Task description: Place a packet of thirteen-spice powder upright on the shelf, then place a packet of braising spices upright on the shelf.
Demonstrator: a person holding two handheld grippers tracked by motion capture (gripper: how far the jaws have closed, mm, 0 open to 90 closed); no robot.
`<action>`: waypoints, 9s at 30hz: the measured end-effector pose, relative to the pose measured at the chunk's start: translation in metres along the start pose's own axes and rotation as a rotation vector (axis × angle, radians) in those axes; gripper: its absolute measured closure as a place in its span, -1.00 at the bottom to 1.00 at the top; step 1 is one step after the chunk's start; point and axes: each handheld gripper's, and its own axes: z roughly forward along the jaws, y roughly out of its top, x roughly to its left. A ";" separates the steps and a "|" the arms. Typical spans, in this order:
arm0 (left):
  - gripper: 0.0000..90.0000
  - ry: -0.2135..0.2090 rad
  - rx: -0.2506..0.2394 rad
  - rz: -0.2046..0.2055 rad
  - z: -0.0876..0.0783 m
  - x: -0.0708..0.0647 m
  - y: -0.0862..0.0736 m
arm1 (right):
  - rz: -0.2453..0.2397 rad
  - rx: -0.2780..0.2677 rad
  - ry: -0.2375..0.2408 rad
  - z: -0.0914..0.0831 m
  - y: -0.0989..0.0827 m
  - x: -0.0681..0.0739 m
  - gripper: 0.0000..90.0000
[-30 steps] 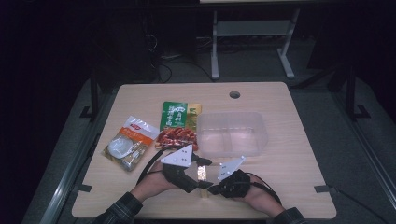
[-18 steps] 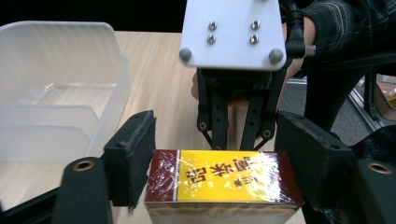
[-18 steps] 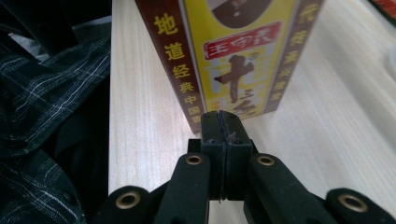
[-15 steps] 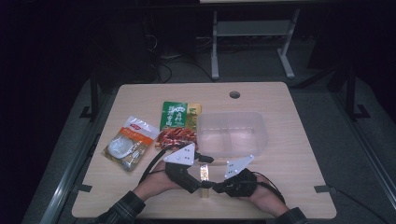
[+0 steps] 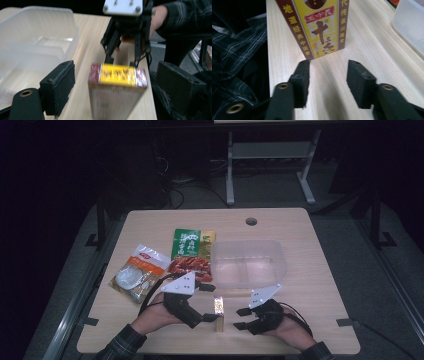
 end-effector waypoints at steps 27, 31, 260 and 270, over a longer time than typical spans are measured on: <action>-0.66 0.190 0.218 -0.100 -0.036 -0.010 -0.088 | -0.129 -0.029 0.082 -0.032 0.032 0.003 -0.46; -0.66 0.180 0.227 -0.105 -0.034 -0.009 -0.090 | -0.132 -0.046 0.091 -0.036 0.042 0.004 -0.53; -0.64 0.135 0.266 -0.122 -0.016 0.002 -0.087 | -0.095 -0.063 -0.169 -0.045 0.024 -0.021 -0.54; -0.64 0.197 0.289 -0.162 -0.024 0.009 -0.086 | -0.010 -0.030 -0.151 -0.019 -0.013 0.000 -0.57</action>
